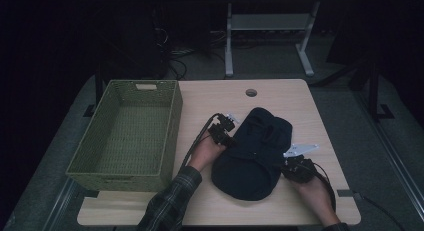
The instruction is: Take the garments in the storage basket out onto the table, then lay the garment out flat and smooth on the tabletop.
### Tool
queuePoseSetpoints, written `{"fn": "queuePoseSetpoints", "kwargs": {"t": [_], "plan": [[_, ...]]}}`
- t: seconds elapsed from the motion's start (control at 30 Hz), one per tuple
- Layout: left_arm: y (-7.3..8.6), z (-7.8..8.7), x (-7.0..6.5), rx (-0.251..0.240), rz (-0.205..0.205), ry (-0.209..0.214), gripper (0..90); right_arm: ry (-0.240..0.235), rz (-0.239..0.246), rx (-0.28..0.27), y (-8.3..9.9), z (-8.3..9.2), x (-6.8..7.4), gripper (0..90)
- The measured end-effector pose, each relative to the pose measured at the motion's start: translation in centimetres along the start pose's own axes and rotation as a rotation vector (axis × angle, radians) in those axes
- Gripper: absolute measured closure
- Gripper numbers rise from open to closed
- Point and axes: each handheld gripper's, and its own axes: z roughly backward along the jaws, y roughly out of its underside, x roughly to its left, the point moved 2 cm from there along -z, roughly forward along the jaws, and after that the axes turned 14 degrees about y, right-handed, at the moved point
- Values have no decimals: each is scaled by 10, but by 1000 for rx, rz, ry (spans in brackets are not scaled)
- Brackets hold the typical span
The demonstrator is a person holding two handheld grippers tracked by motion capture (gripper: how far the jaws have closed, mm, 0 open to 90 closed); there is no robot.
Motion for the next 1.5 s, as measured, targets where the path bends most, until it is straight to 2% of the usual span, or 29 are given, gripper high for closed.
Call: {"fn": "queuePoseSetpoints", "kwargs": {"t": [0.1,0.13,0.37,0.67,0.9,1.0,1.2,1.5], "plan": [[6,2,-6,6,3,-12,900,4,4,4,-1,-1,0,899],[8,4,-8,27,-13,-18,900,3,8,4,-1,-1,-1,899],[24,10,-22,39,-25,-44,900,5,24,-1,-5,-4,1,899],[47,18,-36,15,-5,-5,900,-4,35,-7,-6,-4,3,899],[57,22,-44,8,4,3,900,-20,59,-6,-6,-2,10,899],[63,25,-47,22,-6,15,900,-28,75,-3,-5,0,14,899],[75,27,-57,6,-11,27,900,-46,100,1,-2,6,23,899],[82,27,-69,4,-28,49,900,-73,106,-5,9,16,32,899]]}}
